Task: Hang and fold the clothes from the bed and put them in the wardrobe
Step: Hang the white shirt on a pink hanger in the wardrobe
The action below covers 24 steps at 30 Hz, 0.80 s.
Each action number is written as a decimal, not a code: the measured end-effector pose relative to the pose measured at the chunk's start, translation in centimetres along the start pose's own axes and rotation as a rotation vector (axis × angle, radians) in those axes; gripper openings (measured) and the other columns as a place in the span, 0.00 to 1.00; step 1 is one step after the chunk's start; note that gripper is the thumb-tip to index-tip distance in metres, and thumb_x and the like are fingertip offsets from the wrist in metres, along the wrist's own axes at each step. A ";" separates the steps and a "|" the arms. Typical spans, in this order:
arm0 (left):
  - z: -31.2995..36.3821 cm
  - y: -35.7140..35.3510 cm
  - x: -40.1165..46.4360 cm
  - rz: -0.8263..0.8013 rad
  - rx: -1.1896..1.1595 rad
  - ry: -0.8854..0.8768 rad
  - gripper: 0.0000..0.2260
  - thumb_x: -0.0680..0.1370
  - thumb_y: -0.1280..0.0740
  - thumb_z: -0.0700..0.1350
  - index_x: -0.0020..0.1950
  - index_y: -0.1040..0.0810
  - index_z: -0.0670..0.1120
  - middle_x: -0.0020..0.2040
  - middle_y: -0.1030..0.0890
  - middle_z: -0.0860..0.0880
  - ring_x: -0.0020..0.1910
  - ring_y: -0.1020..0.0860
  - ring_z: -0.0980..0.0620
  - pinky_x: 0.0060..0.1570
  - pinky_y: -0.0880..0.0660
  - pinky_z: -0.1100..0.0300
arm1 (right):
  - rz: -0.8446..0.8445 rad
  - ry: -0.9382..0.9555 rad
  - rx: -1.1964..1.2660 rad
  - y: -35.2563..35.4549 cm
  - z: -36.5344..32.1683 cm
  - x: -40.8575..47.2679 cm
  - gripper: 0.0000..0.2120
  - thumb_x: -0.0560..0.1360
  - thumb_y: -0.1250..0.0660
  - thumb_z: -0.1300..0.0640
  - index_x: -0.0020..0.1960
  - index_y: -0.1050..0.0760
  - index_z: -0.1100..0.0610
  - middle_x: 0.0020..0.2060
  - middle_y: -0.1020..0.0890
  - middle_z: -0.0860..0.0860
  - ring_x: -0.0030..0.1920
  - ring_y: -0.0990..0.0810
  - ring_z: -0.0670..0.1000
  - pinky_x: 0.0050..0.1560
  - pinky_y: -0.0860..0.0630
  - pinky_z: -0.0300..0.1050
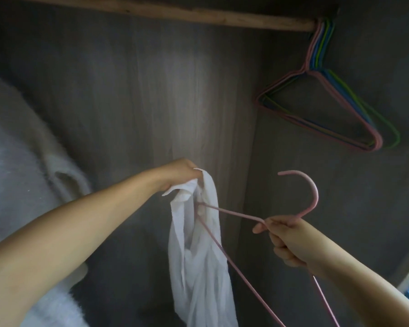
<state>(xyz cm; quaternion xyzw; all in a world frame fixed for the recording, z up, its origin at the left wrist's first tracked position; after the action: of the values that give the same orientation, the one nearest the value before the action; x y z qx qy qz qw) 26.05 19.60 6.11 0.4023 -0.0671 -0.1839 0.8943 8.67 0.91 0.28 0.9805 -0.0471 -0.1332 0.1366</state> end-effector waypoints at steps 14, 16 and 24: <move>8.6 -3.2 -6.6 -0.198 0.774 -0.611 0.10 0.79 0.39 0.58 0.56 0.24 0.56 0.49 0.32 0.53 0.51 0.35 0.57 0.53 0.35 0.57 | -0.249 0.471 0.288 -4.3 -3.9 -1.4 0.09 0.78 0.37 0.56 0.44 0.30 0.62 0.31 0.31 0.53 0.29 0.32 0.48 0.28 0.34 0.38; 9.2 -2.7 -7.1 -0.207 0.664 -0.694 0.09 0.79 0.37 0.52 0.47 0.23 0.49 0.49 0.30 0.51 0.50 0.33 0.56 0.52 0.33 0.56 | -0.540 0.469 0.409 -4.9 -4.4 -2.0 0.23 0.73 0.30 0.48 0.63 0.27 0.59 0.45 0.22 0.55 0.46 0.21 0.51 0.43 0.23 0.44; 8.8 0.3 -8.2 -0.336 0.141 -0.574 0.10 0.80 0.36 0.44 0.45 0.25 0.38 0.37 0.30 0.49 0.38 0.32 0.54 0.40 0.34 0.60 | -0.404 0.273 -0.266 -6.5 1.1 1.2 0.18 0.76 0.34 0.43 0.59 0.22 0.54 0.53 0.17 0.48 0.53 0.18 0.49 0.55 0.20 0.44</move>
<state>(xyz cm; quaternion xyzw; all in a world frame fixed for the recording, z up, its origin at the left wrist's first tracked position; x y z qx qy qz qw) 16.22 16.81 12.42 0.4004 -0.2613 -0.4293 0.7663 9.86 6.66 -2.86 0.9523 0.1861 -0.0292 0.2400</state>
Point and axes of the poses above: each hand's wrist, its own x-axis towards the middle knuckle, its own y-axis out of the back of the hand, z = x × y, the point moved 8 cm from there along x, towards the middle knuckle
